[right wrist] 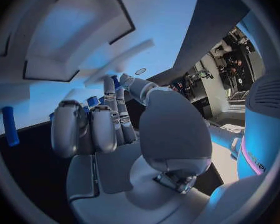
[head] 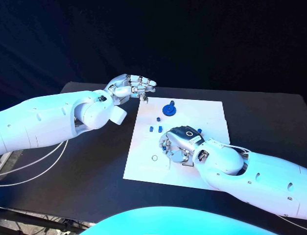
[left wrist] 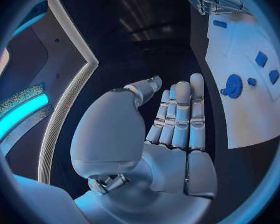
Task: Assemble the parts on the task board
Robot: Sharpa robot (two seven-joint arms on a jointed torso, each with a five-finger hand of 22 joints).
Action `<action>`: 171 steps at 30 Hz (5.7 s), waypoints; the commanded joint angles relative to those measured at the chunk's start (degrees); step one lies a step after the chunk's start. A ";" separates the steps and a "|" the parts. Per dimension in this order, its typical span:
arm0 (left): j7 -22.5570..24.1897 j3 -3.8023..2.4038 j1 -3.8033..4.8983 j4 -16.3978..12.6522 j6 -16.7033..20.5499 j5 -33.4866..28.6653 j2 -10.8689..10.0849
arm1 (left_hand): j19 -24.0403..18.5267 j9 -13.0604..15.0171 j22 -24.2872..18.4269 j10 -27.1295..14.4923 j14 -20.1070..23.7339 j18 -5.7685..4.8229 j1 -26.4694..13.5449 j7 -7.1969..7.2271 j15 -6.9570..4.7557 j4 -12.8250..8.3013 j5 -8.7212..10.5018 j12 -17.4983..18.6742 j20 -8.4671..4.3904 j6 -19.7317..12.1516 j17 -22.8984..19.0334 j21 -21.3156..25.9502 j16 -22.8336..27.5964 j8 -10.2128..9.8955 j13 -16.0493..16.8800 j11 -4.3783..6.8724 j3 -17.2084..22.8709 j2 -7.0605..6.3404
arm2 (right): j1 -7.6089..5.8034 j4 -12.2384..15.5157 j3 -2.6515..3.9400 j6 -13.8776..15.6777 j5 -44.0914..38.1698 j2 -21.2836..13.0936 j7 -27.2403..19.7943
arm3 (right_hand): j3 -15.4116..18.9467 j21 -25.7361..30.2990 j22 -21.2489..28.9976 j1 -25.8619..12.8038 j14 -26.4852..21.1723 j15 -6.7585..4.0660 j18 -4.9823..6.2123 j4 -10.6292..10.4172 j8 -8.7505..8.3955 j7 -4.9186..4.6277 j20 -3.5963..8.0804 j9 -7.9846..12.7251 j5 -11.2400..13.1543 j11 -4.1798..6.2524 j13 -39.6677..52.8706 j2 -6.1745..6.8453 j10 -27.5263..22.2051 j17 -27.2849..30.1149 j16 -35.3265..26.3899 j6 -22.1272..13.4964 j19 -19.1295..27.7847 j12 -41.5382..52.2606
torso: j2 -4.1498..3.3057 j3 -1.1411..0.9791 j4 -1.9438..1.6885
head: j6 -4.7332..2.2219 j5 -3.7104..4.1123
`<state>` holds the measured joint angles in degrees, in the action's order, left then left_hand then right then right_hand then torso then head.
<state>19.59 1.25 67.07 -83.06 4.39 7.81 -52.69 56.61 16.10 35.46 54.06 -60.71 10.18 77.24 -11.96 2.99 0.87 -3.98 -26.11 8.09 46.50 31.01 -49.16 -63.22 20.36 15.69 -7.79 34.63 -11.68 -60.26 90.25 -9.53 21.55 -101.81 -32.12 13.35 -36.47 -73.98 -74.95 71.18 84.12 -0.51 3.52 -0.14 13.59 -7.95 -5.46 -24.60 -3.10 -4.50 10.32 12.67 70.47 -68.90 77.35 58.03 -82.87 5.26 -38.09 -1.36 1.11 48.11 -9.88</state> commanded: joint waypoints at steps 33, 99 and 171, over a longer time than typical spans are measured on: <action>-0.09 -0.05 0.08 0.12 -1.81 0.07 -0.36 | 0.27 -0.09 -0.15 -0.70 0.18 0.40 0.36 -0.19 0.26 -0.07 -0.10 -0.03 0.31 -0.56 -0.11 0.31 0.34 -0.12 -0.06 -0.05 -0.43 0.29 | -7.14 6.57 0.97 0.65 6.76 -14.11 0.68 | 5.31 4.47 -8.43 2.33 1.10 1.52 0.55 -0.41 -3.65 -0.38 -1.27 1.56 -0.95 -1.22 -1.60 2.11 -10.93 1.79 -0.90 -4.63 1.47 1.38 | 0.08 -0.03 0.12 | -2.20 2.19; -0.78 -0.05 0.08 0.32 -2.37 0.18 -0.30 | 0.31 -0.07 -0.26 -0.76 0.25 0.41 0.51 -0.20 0.28 -0.07 -0.09 -0.24 0.35 -0.61 -0.12 0.47 0.36 0.02 -0.03 -0.04 -0.53 0.45 | -8.13 4.03 0.90 -1.82 9.84 -13.50 2.92 | 3.71 -0.33 -11.22 12.00 1.38 -1.15 -0.62 -8.64 -0.83 1.53 1.07 -0.59 0.13 1.87 -5.44 -3.30 1.22 3.00 -0.68 4.36 -1.97 6.96 | 0.05 -0.01 -0.05 | -1.88 2.79; -0.89 -0.05 0.08 0.50 -2.91 0.25 0.50 | 0.38 -0.08 -0.34 -0.89 0.30 0.41 0.62 -0.23 0.29 -0.09 -0.09 -0.44 0.35 -0.69 -0.13 0.57 0.38 0.17 -0.03 -0.08 -0.68 0.53 | -0.94 5.43 -0.30 -4.85 5.18 -0.60 0.45 | 2.39 0.94 -10.90 10.17 1.29 -1.10 -0.39 -6.30 -0.08 1.33 1.10 -1.66 0.06 1.78 -5.11 -3.02 1.96 3.40 -0.91 3.88 -1.52 5.43 | -0.03 -0.02 0.03 | -0.86 1.32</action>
<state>18.46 1.26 67.08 -82.42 2.43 8.00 -52.25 56.81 16.11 35.21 53.65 -60.71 10.18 77.49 -11.76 2.99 0.87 -3.98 -26.35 8.29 46.29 30.97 -48.93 -63.21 20.36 15.69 -7.79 34.31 -11.43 -61.28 95.70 -9.79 18.99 -95.04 -32.75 13.20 -34.10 -73.30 -74.90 81.64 84.03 -1.44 3.52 -6.76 11.55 -6.57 -4.73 -23.30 -2.89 -2.87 5.16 9.88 72.38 -65.53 76.46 61.63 -84.01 10.93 -38.12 -1.37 1.09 47.22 -8.52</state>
